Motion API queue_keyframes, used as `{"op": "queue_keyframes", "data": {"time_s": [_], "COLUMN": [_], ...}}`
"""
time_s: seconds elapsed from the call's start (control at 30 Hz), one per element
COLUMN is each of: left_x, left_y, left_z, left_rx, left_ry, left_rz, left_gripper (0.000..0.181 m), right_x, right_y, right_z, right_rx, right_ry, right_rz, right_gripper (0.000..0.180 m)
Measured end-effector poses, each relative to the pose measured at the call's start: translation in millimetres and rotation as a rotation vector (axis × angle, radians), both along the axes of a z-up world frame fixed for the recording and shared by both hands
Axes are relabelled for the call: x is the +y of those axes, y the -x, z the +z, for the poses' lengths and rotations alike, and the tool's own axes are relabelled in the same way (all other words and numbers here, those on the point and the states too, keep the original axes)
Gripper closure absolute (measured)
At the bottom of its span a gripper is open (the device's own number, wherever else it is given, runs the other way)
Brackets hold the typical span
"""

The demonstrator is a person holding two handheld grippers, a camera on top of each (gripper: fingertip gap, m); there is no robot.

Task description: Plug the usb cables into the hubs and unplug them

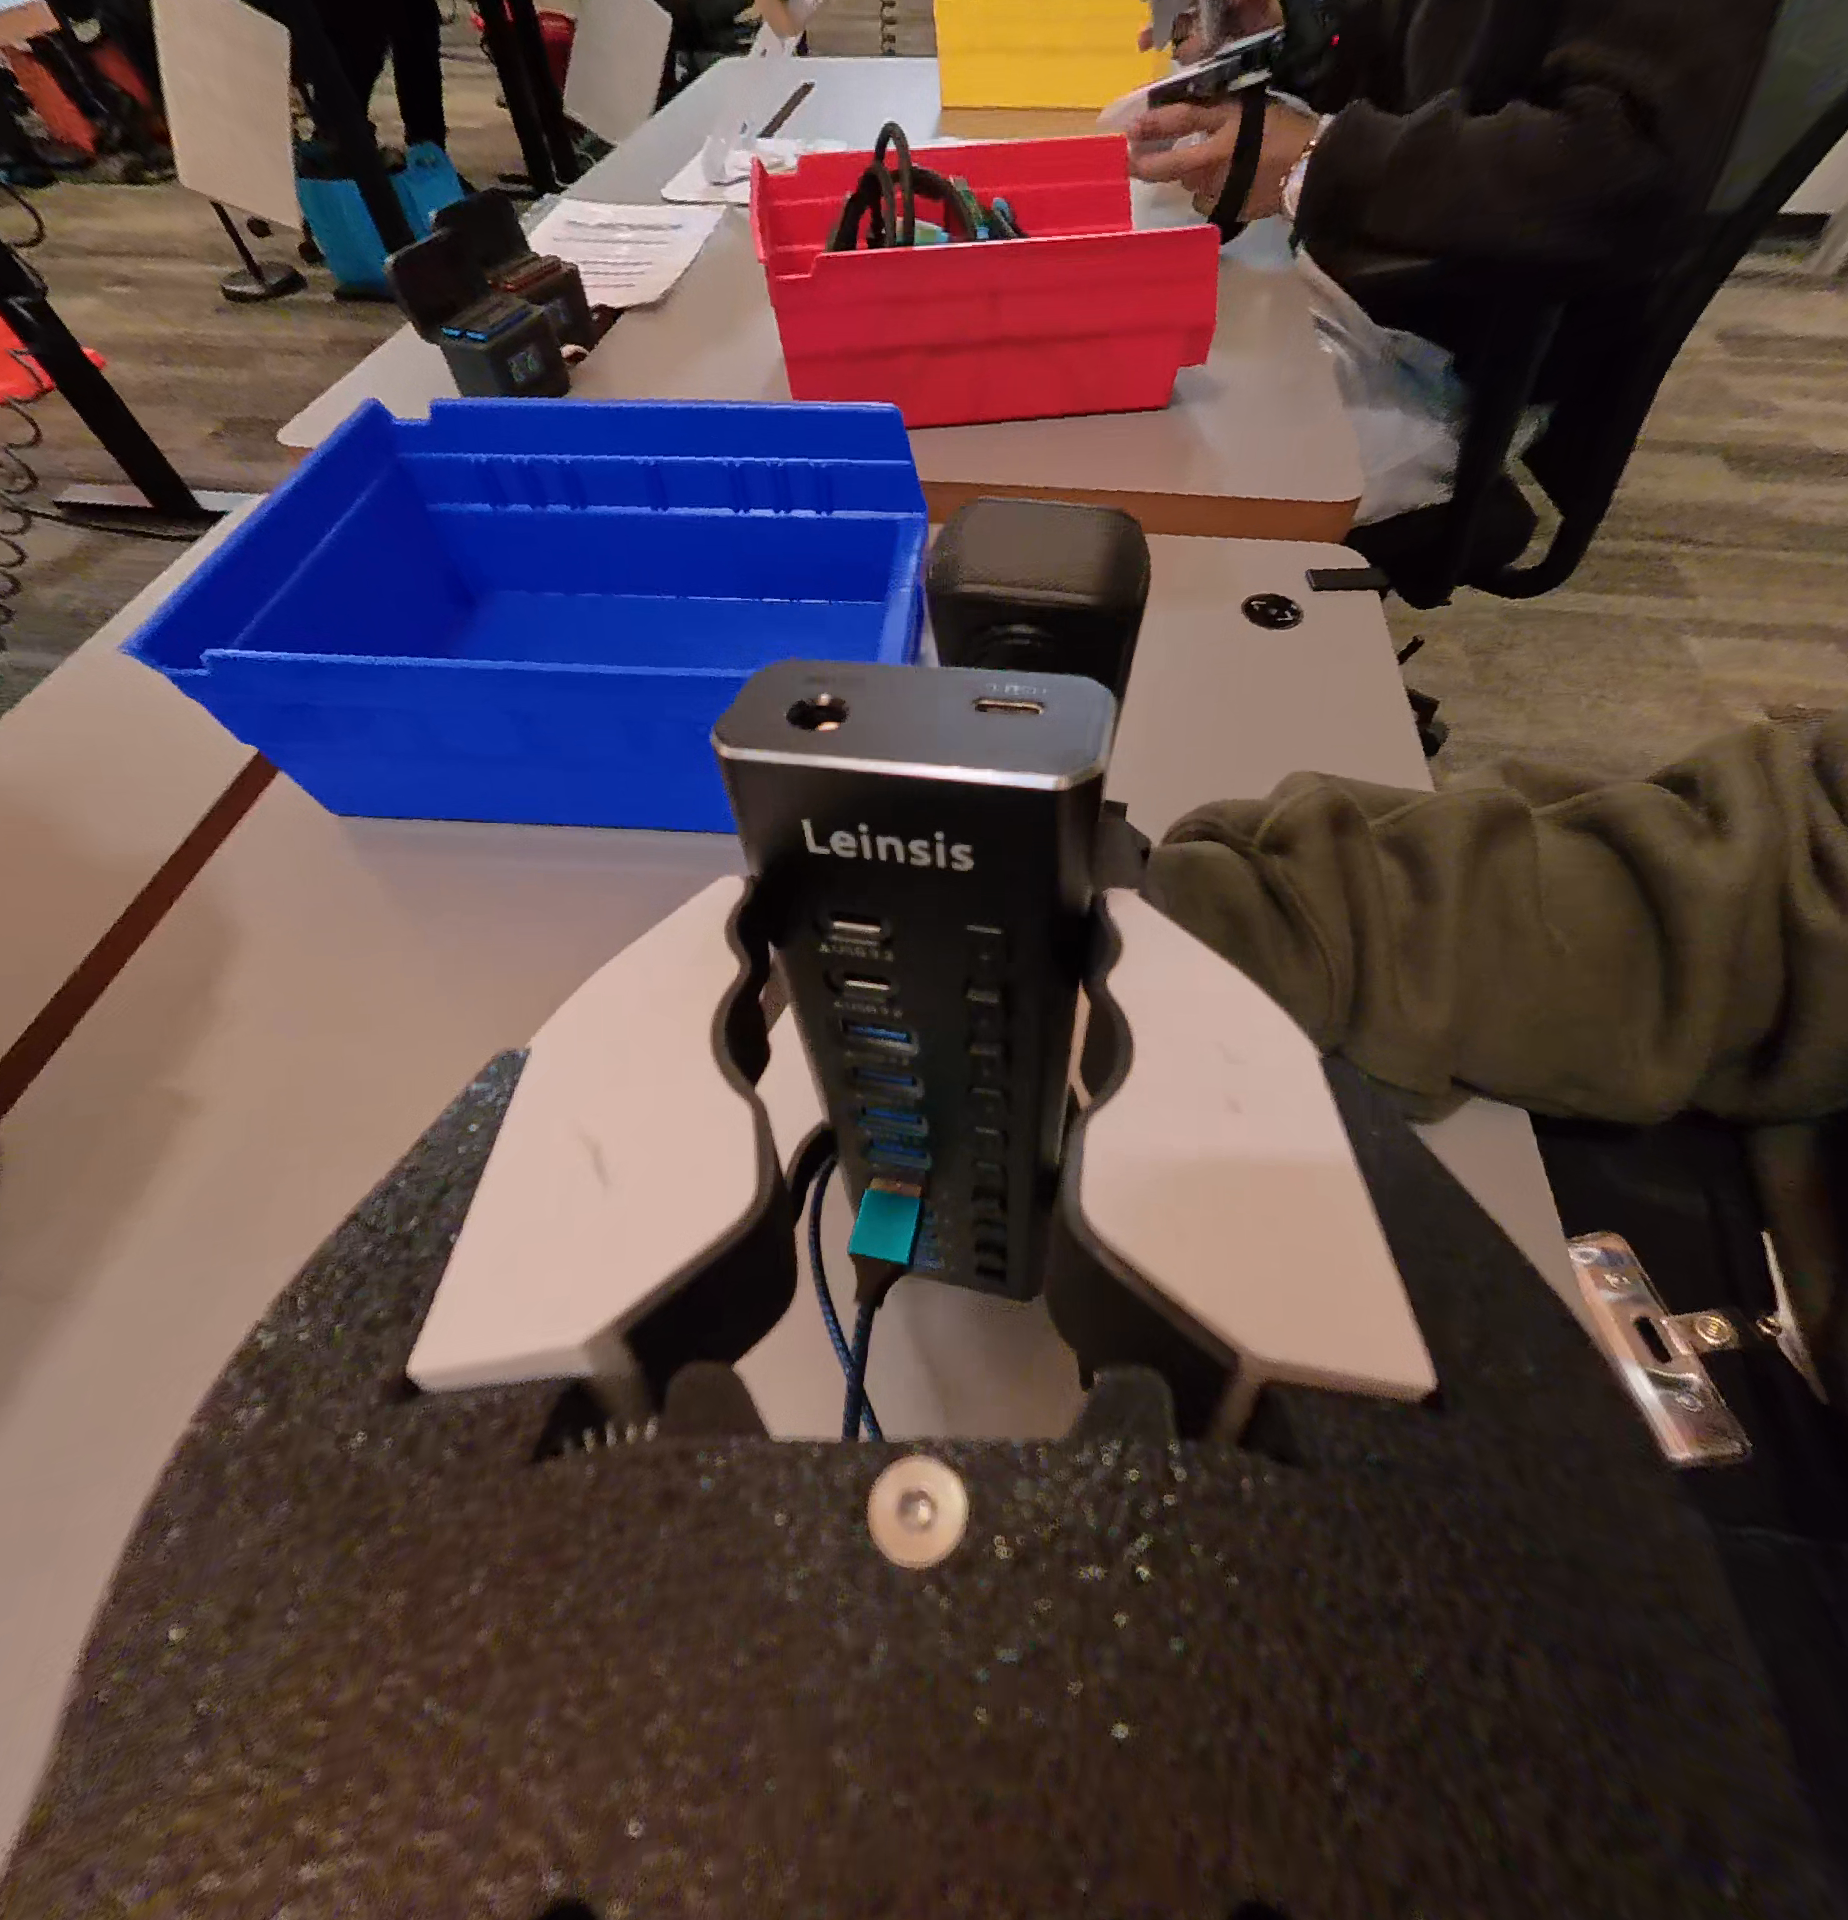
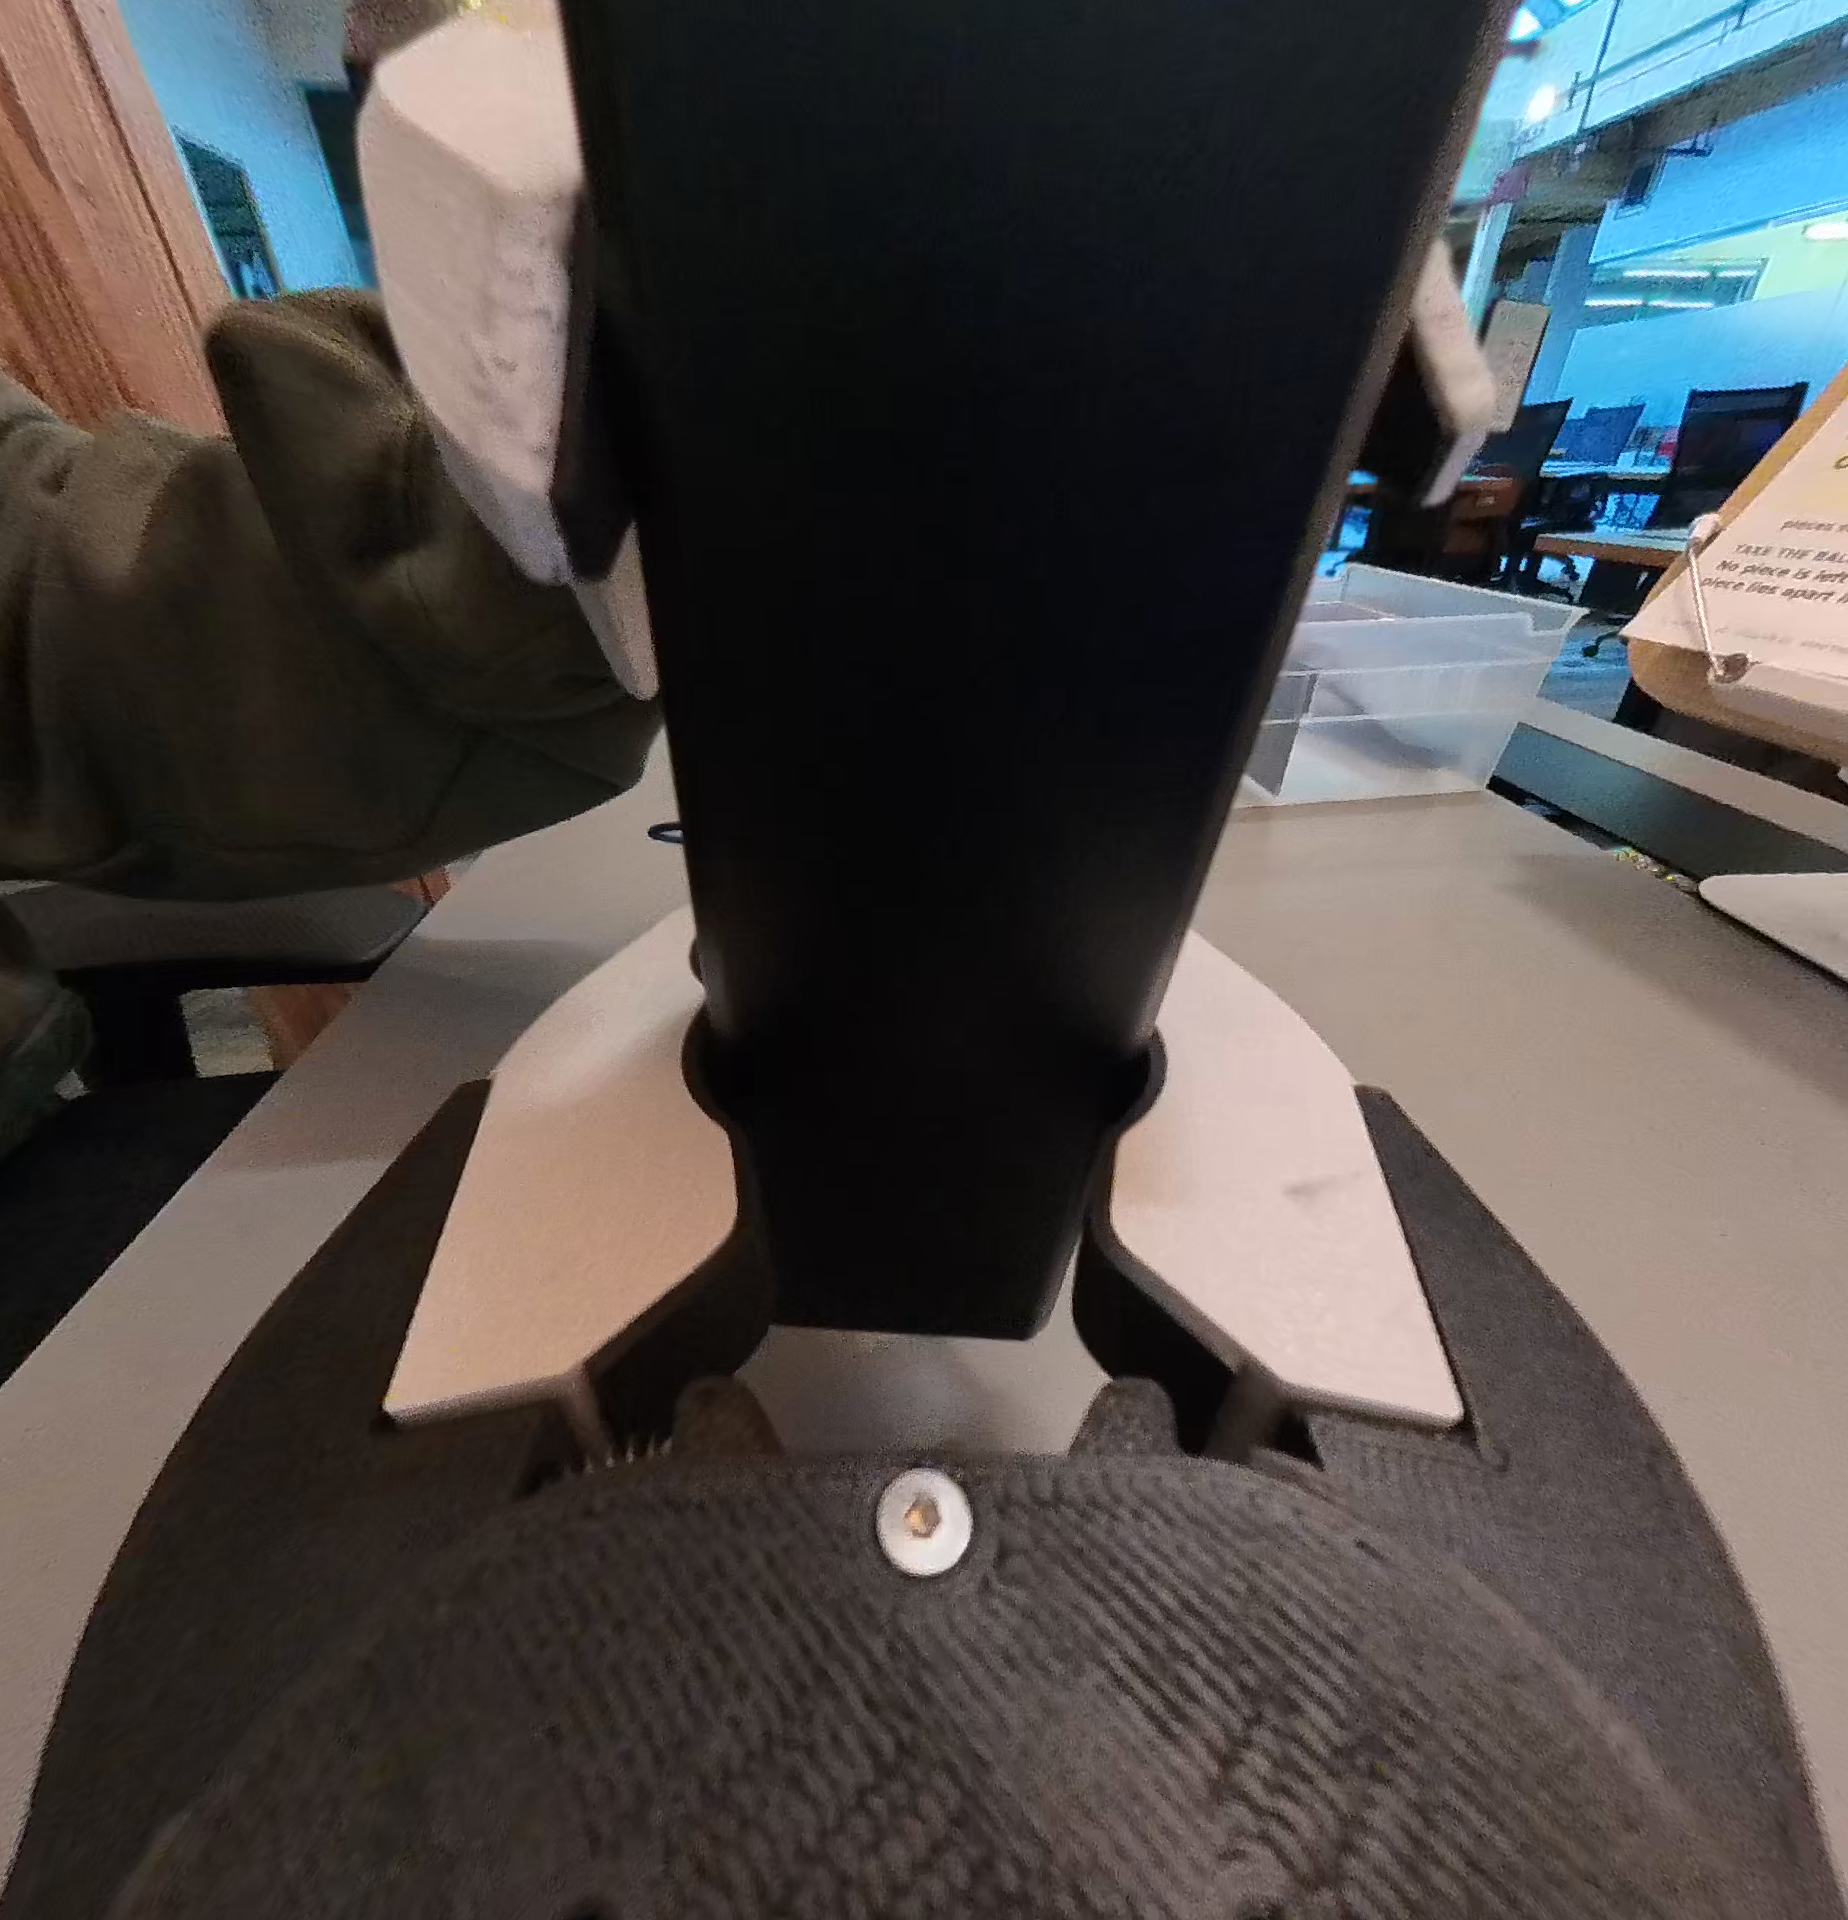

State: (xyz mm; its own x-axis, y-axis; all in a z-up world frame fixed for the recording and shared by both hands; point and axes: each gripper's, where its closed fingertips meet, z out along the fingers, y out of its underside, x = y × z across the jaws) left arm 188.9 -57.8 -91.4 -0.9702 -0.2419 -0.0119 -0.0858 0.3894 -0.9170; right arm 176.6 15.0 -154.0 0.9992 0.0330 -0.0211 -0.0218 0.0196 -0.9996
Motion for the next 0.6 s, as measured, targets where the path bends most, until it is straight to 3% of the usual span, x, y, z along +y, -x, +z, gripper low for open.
{"op": "queue_keyframes", "data": {"time_s": [0.33,0.43,0.6], "left_x": [-1.4,13.0,44.2], "left_y": [-2.1,-9.3,2.5], "left_z": [-3.6,-3.3,-15.0], "left_rx": [-0.018,-0.027,0.004], "left_ry": [-0.011,-0.029,-0.07], "left_rz": [-0.001,0.083,0.085], "left_gripper": [0.121,0.108,0.125], "right_x": [1.2,-2.6,-3.8], "right_y": [-0.3,-2.6,-3.7], "right_z": [-2.8,1.5,2.6], "right_rx": [0.045,0.054,0.055], "right_ry": [0.023,-0.014,-0.024], "right_rz": [0.029,0.02,0.019], "right_gripper": [0.108,0.108,0.108]}}
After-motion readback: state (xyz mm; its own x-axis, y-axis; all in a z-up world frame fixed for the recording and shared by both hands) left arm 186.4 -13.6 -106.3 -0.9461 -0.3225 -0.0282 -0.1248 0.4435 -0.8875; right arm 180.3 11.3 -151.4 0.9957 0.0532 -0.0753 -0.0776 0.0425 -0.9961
